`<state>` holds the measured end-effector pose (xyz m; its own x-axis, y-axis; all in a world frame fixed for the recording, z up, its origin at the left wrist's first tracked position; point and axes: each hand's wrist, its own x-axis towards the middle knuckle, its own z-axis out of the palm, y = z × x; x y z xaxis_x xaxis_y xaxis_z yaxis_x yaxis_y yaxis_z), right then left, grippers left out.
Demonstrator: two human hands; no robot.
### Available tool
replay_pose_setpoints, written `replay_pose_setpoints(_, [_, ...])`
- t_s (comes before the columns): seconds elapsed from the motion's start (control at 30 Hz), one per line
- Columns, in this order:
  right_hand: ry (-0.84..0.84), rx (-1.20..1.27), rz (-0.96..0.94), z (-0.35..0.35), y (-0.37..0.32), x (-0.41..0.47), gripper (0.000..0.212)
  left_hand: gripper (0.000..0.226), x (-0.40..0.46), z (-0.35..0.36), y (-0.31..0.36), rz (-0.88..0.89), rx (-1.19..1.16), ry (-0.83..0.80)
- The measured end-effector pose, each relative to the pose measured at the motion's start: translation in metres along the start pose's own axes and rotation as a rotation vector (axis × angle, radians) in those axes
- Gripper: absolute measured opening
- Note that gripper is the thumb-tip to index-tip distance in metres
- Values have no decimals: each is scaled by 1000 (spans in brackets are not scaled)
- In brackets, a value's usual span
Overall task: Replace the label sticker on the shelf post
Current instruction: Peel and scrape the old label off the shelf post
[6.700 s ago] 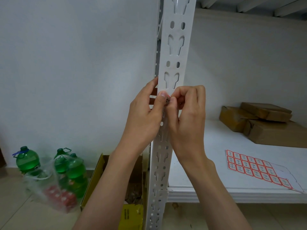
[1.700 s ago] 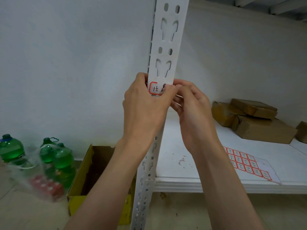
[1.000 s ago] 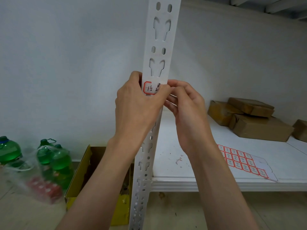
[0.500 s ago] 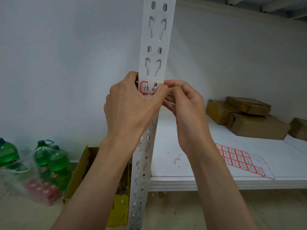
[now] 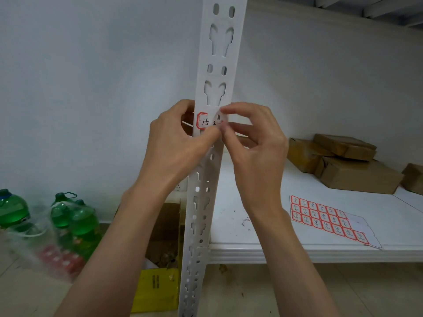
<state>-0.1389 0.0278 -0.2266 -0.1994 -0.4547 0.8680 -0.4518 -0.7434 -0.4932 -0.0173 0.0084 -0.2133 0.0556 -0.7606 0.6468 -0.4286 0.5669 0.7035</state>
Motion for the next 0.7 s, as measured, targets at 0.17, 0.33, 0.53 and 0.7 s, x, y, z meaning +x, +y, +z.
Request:
replay_pose_setpoints(0.17, [124,-244,-236,3,12,-4,17,40,-1,-3,-2,25,-31,-14])
replay_pose_setpoints(0.33, [156,-289,-290,6,16,-7,15,37,-1,-4,-3,30,-61,-12])
replay_pose_setpoints(0.53, [123,-331,-246,7,10,-2,8,42,-1,-4,-3,24,-71,-11])
replay_pose_setpoints(0.7, [92,-434,-219,13,5,-3,6,42,-2,-3,-2,25,-73,-1])
